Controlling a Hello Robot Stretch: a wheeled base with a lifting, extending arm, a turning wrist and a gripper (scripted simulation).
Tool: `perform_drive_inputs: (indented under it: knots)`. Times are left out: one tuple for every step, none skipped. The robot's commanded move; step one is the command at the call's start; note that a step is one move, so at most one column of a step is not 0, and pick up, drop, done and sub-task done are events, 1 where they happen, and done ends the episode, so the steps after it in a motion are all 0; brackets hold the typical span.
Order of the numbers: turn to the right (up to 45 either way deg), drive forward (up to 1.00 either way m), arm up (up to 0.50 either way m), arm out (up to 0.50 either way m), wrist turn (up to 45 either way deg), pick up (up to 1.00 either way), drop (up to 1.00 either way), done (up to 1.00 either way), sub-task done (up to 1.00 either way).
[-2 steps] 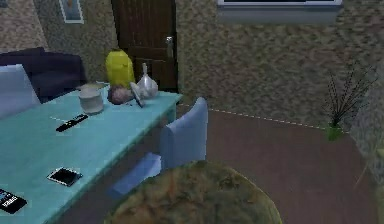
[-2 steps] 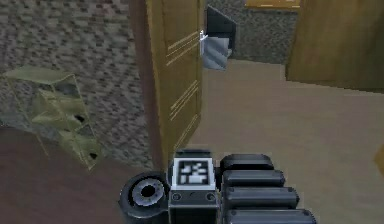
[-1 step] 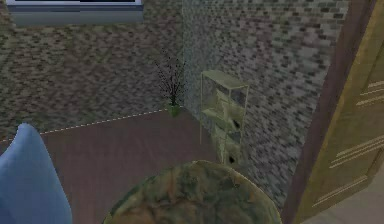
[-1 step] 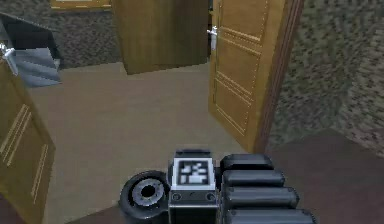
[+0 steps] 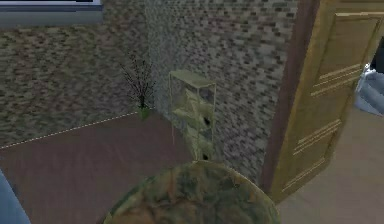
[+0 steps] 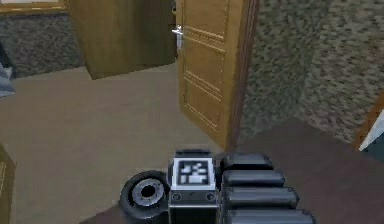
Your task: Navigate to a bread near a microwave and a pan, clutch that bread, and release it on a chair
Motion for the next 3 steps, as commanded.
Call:
perform_drive_inputs:
  knots:
    - [-45.0,0.0,0.0,0.0,0.0,0.0,0.0,0.0,0.0]
    - [-45.0,0.0,0.0,0.0,0.0,0.0,0.0,0.0,0.0]
    - [-33.0,0.0,0.0,0.0,0.0,0.0,0.0,0.0,0.0]
